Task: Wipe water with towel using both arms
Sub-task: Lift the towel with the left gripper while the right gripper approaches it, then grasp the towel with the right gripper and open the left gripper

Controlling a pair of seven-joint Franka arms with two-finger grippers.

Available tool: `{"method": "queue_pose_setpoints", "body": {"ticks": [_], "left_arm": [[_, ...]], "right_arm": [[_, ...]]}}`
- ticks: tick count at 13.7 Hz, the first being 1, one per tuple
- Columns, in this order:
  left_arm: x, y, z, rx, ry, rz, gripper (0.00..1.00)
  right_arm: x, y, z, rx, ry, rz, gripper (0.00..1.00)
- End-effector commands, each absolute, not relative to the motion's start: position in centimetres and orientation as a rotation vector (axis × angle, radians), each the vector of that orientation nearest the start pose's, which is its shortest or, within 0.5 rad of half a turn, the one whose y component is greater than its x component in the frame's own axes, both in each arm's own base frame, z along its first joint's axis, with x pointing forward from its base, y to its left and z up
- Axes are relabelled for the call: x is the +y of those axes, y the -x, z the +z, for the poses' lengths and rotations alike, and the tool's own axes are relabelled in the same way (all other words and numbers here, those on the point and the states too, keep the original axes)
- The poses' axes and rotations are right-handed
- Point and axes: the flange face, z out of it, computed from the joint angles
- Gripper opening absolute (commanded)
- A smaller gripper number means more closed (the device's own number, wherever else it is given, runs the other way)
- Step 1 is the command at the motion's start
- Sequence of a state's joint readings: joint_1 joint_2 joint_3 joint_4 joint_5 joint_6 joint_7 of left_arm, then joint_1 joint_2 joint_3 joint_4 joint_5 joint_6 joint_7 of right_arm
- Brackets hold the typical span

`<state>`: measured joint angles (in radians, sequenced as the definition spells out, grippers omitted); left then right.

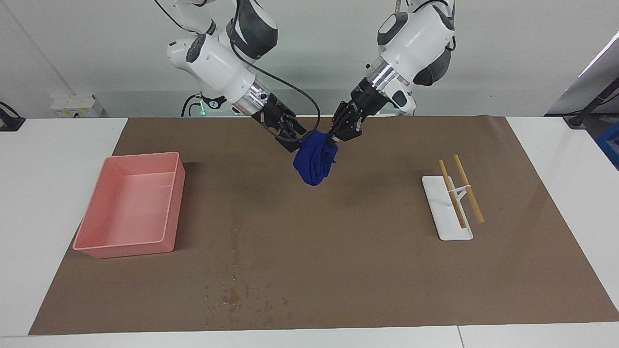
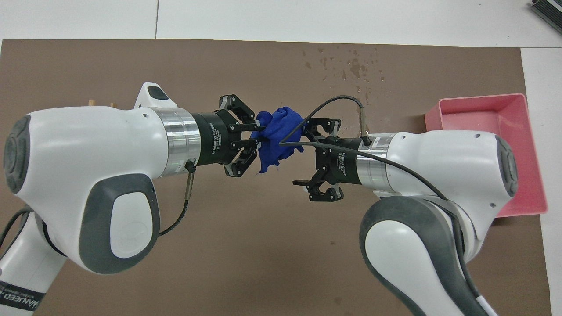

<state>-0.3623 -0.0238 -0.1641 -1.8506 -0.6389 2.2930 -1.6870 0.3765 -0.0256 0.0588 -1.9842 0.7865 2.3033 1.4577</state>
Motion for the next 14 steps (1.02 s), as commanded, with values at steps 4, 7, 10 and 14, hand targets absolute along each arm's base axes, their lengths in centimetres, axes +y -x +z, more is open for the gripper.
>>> {"method": "queue_pose_setpoints", "body": {"ticks": [4, 7, 10, 14], "left_arm": [[-30.6, -49.8, 57.9, 1.664, -1.797, -0.386, 0.00], [-32.4, -48.9, 58.3, 1.634, -1.798, -0.379, 0.00], [-34.0, -48.1, 58.5, 1.601, -1.792, -0.364, 0.00], [-34.0, -48.1, 58.5, 1.599, -1.788, -0.357, 0.00]], "right_arm": [[24.3, -54.6, 52.4, 1.630, 1.747, 0.399, 1.00], [25.7, -54.2, 52.4, 1.622, 1.736, 0.378, 1.00], [27.6, -54.1, 51.3, 1.615, 1.740, 0.364, 1.00], [27.7, -54.1, 51.4, 1.607, 1.737, 0.346, 0.74]]}}
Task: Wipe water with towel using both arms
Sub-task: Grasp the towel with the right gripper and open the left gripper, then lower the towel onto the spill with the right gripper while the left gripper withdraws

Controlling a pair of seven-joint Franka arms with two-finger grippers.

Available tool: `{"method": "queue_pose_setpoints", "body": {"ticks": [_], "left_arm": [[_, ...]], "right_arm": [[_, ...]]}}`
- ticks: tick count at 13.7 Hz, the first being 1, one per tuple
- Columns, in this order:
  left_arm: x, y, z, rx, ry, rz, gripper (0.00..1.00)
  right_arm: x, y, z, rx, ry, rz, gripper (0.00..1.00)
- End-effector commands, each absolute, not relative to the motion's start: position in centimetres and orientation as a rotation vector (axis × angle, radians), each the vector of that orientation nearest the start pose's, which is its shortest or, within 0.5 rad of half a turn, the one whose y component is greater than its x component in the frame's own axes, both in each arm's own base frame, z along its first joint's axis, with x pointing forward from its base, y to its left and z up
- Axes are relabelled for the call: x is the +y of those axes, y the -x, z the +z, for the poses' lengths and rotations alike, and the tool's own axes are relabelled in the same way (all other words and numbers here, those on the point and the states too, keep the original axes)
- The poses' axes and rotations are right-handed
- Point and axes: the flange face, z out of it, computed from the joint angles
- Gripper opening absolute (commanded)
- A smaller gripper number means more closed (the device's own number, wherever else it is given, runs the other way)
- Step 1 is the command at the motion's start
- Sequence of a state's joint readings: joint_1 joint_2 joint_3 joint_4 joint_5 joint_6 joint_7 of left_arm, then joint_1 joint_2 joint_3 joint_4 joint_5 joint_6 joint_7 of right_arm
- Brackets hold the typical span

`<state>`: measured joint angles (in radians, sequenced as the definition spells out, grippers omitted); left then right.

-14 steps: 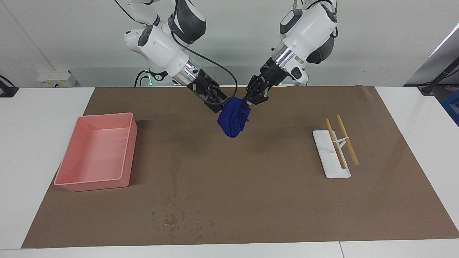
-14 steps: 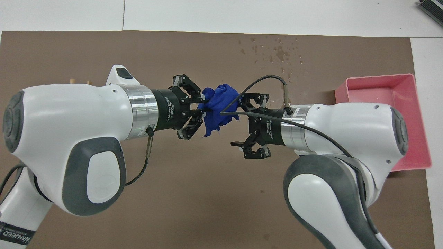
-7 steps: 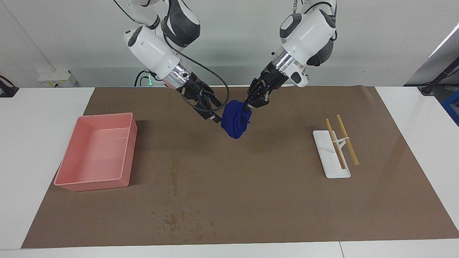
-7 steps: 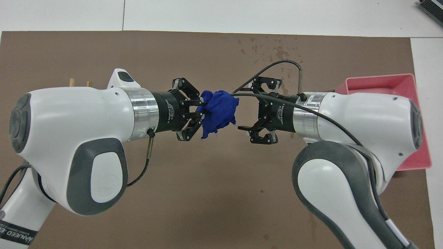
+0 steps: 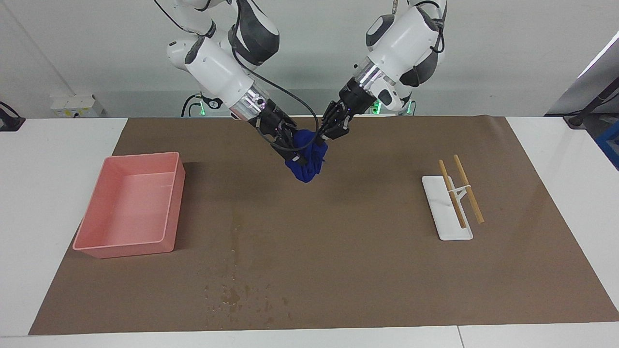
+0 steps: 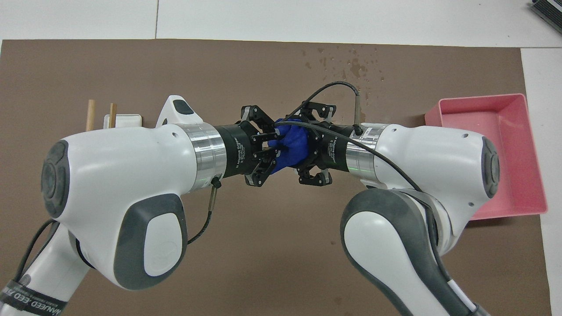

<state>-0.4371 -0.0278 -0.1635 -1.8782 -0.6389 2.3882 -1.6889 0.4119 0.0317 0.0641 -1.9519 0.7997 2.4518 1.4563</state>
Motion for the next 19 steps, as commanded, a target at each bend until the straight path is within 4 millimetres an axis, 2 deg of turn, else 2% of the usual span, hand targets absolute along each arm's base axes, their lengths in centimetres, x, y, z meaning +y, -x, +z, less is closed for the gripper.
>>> {"method": "queue_pose_setpoints", "body": {"ticks": [1, 2, 3, 8, 10, 11, 13, 15, 17, 19], "left_arm": [[-34.0, -48.1, 58.5, 1.601, -1.787, -0.357, 0.00], [-34.0, -48.1, 58.5, 1.599, -1.786, -0.357, 0.00], [-34.0, -48.0, 58.4, 1.601, -1.789, -0.357, 0.00], [-33.7, -48.3, 58.4, 1.593, -1.793, -0.348, 0.00], [-33.3, -48.7, 58.4, 1.599, -1.793, -0.331, 0.79], [-33.1, -48.9, 58.4, 1.603, -1.797, -0.320, 1.00], [-32.4, -49.4, 58.3, 1.595, -1.854, -0.240, 1.00], [-31.1, -50.2, 58.1, 1.547, -1.978, -0.077, 1.00], [-28.1, -51.7, 57.8, 1.521, -2.075, 0.001, 1.00], [-24.6, -53.3, 57.7, 1.382, -2.204, 0.074, 1.00]], "right_arm": [[27.7, -54.2, 51.3, 1.590, 1.753, 0.338, 0.38], [27.6, -54.2, 51.3, 1.581, 1.765, 0.338, 0.14], [27.5, -54.2, 51.3, 1.574, 1.772, 0.337, 0.00], [27.4, -54.1, 51.1, 1.531, 1.821, 0.339, 0.00], [27.4, -54.0, 51.1, 1.528, 1.824, 0.340, 0.00], [27.4, -54.0, 51.1, 1.529, 1.825, 0.341, 0.00], [27.4, -53.8, 51.0, 1.482, 1.871, 0.330, 0.00], [27.0, -53.1, 50.1, 1.282, 2.066, 0.343, 0.00], [25.8, -52.9, 49.5, 1.125, 2.254, 0.305, 0.00], [25.1, -52.5, 48.9, 0.932, 2.452, 0.247, 0.00]]}}
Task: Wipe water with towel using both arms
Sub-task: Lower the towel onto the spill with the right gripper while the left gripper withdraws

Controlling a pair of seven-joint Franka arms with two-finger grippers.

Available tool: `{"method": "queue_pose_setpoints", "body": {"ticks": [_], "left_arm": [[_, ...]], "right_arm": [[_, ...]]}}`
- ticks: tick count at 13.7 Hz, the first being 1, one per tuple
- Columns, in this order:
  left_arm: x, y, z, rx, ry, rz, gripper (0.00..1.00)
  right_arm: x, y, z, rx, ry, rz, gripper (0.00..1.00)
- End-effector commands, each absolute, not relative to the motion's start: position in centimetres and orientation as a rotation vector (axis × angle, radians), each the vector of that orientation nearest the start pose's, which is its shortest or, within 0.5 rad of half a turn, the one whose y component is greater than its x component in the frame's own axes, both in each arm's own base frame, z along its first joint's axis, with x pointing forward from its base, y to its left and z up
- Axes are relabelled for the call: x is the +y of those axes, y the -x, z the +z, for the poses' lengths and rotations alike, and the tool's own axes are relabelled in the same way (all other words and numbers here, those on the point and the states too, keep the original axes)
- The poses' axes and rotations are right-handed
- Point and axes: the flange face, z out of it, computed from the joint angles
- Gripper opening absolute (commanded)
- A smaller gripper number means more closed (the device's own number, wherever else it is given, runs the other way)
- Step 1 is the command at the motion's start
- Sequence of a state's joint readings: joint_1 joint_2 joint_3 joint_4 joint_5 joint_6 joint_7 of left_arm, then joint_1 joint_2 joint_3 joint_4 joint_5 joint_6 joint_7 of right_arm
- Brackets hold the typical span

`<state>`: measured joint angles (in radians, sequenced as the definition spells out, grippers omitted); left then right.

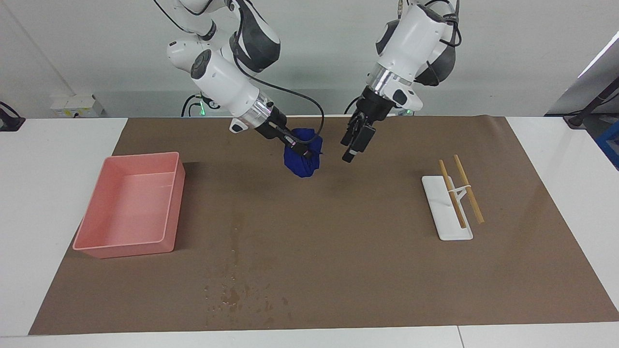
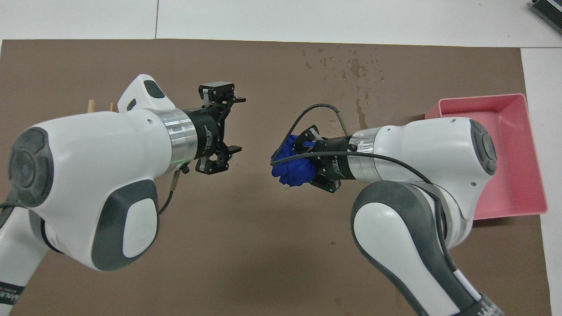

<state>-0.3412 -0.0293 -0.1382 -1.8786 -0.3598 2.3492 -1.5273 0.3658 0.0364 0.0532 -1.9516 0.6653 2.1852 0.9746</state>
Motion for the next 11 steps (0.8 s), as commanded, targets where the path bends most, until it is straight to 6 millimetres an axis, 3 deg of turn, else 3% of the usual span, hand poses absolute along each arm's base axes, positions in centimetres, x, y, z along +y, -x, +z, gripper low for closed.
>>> {"method": "queue_pose_setpoints", "body": {"ticks": [1, 4, 6, 8, 11], "left_arm": [[-23.0, -53.9, 57.6, 1.282, -2.285, 0.110, 1.00], [-17.4, -55.5, 57.7, 1.015, -2.562, 0.208, 1.00], [-15.3, -55.7, 58.6, 0.766, -2.768, 0.251, 1.00], [-12.5, -56.2, 59.2, 0.567, -2.887, 0.231, 1.00], [-10.6, -55.5, 60.0, 0.179, -3.077, 0.170, 1.00]], "right_arm": [[24.8, -52.1, 48.4, 0.758, 2.572, 0.219, 0.00], [23.0, -51.6, 46.6, 0.211, 2.885, 0.129, 0.00], [21.8, -51.1, 45.3, -0.103, 2.963, 0.160, 0.00], [21.2, -50.6, 44.1, -0.272, 3.073, 0.147, 0.00], [19.9, -51.1, 42.2, -0.534, 3.140, 0.122, 0.00]]}}
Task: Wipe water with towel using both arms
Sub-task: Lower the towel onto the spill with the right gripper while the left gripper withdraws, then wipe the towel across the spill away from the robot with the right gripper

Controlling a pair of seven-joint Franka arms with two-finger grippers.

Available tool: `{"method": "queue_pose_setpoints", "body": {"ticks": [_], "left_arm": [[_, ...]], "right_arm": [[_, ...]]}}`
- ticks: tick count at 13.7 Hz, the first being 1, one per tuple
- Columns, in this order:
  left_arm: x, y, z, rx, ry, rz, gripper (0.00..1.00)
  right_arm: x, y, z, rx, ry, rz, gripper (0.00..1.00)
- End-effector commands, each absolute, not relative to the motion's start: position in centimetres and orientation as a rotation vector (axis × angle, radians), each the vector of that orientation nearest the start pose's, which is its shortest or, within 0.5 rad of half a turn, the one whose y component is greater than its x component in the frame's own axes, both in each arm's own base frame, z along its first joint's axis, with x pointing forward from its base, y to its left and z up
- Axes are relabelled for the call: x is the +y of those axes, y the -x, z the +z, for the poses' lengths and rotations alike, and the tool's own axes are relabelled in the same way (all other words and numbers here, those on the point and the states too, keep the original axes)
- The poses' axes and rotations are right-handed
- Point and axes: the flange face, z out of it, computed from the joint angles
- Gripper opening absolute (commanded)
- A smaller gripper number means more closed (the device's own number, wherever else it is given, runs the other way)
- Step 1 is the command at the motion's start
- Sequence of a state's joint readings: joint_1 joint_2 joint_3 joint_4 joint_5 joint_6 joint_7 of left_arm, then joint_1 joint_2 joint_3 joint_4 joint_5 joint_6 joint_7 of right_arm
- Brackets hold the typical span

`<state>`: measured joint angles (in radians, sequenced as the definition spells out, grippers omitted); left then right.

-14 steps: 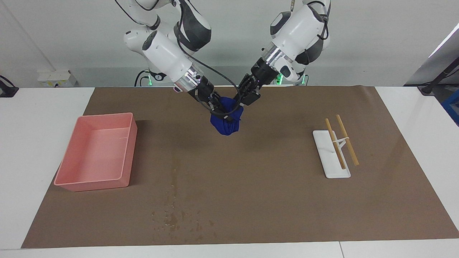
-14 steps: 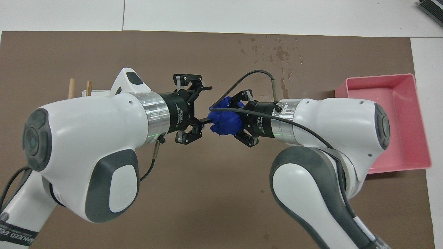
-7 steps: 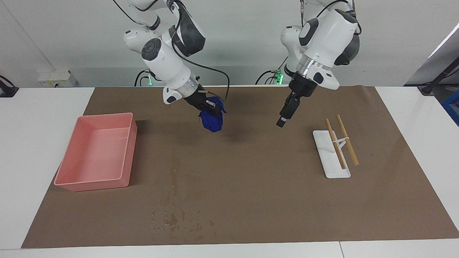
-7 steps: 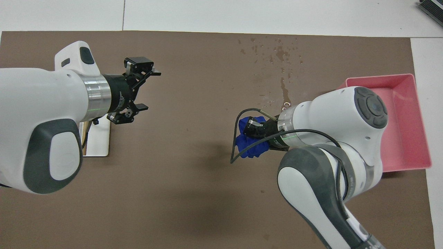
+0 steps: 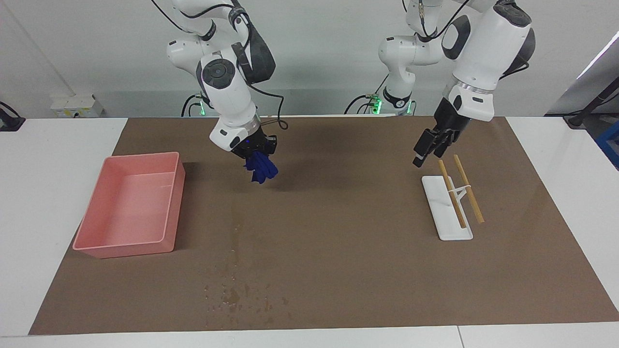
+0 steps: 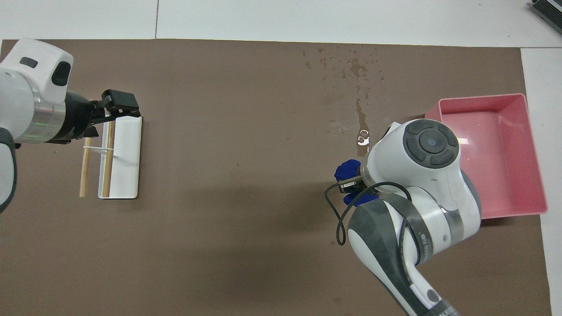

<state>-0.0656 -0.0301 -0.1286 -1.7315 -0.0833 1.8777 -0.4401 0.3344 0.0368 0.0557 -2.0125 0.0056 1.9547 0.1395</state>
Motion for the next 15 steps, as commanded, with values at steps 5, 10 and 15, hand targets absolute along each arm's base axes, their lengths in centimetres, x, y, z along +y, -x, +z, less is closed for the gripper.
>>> {"method": "queue_pose_setpoints", "body": {"ticks": [5, 10, 15], "left_arm": [[-5.4, -54.2, 61.7, 0.206, 3.110, 0.023, 1.00], [-5.5, -53.8, 60.7, 0.160, 3.160, -0.005, 1.00], [-5.3, -53.8, 61.9, 0.170, 3.164, -0.032, 1.00]], "right_arm": [[14.4, -53.3, 35.8, -0.775, 3.098, 0.030, 0.00], [14.5, -55.0, 32.5, -0.761, 3.087, -0.079, 0.00], [12.9, -58.5, 29.1, -0.710, 3.083, -0.167, 0.00]]}}
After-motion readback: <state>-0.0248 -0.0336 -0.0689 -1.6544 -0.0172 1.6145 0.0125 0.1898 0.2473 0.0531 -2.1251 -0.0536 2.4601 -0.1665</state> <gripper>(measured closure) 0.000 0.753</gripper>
